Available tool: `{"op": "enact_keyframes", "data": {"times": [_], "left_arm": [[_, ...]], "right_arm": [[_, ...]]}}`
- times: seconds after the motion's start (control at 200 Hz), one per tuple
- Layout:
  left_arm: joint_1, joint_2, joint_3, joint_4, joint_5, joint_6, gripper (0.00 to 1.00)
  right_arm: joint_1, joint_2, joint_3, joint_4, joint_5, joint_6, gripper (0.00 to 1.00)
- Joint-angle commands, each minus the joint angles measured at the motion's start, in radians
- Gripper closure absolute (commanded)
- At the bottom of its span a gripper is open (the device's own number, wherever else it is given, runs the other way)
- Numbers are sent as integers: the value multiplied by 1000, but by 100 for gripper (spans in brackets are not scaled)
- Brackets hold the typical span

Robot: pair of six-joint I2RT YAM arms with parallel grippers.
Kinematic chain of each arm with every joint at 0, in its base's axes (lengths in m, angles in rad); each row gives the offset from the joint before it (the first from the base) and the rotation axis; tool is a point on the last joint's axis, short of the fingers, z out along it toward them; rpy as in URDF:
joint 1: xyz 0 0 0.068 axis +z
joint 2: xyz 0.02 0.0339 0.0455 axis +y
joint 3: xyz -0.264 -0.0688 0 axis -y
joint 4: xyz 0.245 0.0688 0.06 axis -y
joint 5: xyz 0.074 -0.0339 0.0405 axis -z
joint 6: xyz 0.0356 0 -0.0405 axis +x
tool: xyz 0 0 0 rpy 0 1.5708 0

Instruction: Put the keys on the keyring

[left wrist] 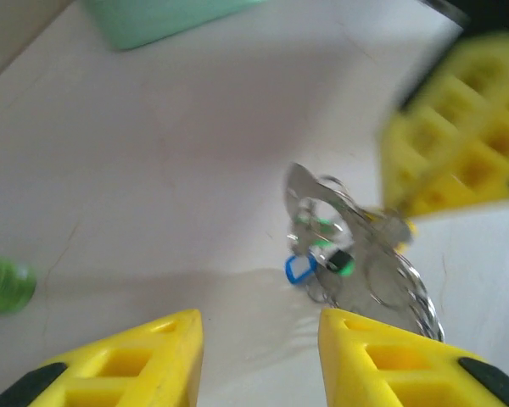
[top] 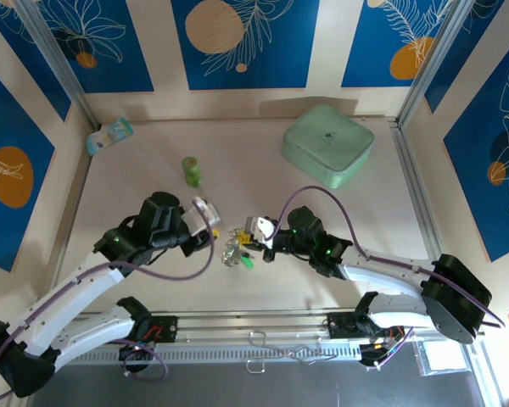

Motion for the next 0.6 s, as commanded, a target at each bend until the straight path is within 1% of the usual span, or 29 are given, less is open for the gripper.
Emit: {"op": "enact_keyframes", "data": {"times": [0.0, 0.095, 0.145, 0.225, 0.34, 0.475, 0.595], "left_arm": [[2, -37, -32, 71, 192, 359, 62], [2, -12, -32, 65, 236, 400, 63], [3, 9, -29, 55, 279, 417, 63], [2, 43, -21, 37, 322, 440, 66], [1, 67, -31, 68, 330, 434, 69], [1, 72, -47, 128, 315, 408, 68], [-1, 93, -31, 104, 311, 407, 68]], "right_arm": [[-7, -17, 45, -23, -62, 15, 100], [-6, -18, 51, -42, -68, 10, 100], [-6, -20, 52, -47, -69, 4, 100], [0, -24, 44, -41, -68, -7, 100], [8, -25, 41, -34, -70, -13, 100], [20, -14, 51, -48, -73, -31, 100], [27, -8, 62, -51, -75, -38, 100]]}}
